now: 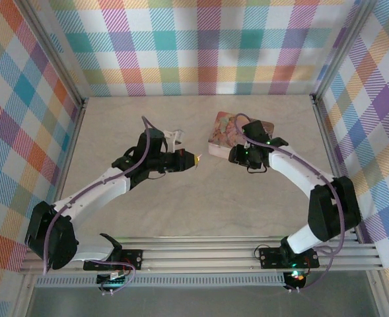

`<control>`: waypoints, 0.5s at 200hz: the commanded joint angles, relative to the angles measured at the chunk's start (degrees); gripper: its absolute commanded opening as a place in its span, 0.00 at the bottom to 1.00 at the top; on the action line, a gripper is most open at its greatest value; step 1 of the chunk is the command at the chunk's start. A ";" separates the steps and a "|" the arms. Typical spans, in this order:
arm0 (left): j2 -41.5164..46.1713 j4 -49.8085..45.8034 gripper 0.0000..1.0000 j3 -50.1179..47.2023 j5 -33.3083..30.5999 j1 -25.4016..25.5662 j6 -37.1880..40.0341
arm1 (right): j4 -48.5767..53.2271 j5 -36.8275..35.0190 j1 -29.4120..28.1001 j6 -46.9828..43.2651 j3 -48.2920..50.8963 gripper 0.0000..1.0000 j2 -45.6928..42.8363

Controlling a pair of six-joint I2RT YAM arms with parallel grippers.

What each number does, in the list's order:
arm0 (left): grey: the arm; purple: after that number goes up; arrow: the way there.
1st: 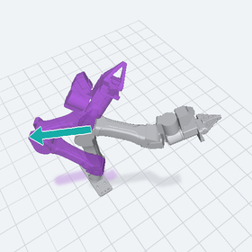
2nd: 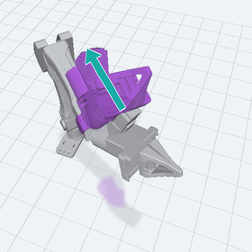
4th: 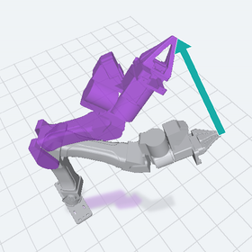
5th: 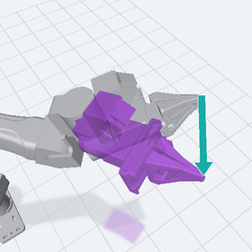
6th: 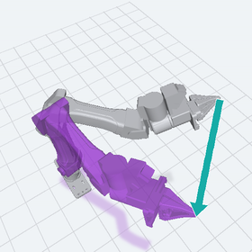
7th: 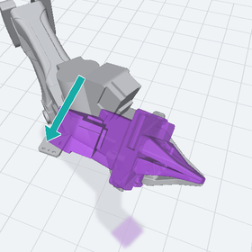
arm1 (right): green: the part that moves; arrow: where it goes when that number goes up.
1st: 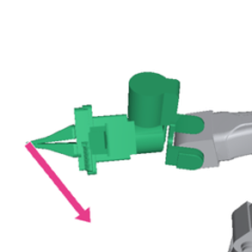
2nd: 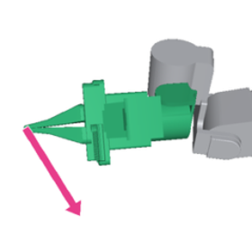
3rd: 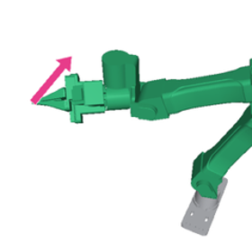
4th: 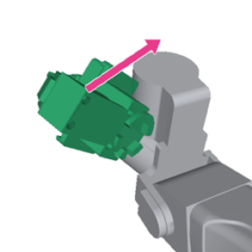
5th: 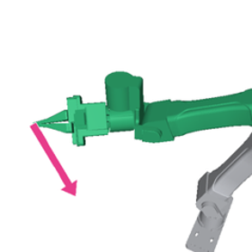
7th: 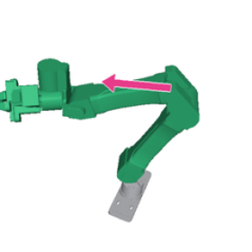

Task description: Unlock the padlock with the key

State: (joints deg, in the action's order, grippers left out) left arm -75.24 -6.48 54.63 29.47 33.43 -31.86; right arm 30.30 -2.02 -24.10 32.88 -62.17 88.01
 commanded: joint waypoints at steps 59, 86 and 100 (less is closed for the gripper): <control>1.93 2.13 0.00 -4.68 1.44 -0.93 1.36 | -7.54 -18.52 -6.57 6.27 0.30 0.57 8.50; 2.28 1.63 0.00 -4.96 1.82 -1.00 1.86 | -11.47 -20.61 -6.58 6.22 0.56 0.56 10.81; 2.68 1.43 0.00 -5.02 2.03 -1.00 2.13 | -12.65 -21.68 -6.55 6.71 0.59 0.56 11.89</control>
State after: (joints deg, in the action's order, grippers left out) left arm -75.02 -5.72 50.04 29.95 33.06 -31.62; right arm 22.17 -18.96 -30.79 38.13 -60.77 98.24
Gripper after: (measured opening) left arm 0.043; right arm 0.560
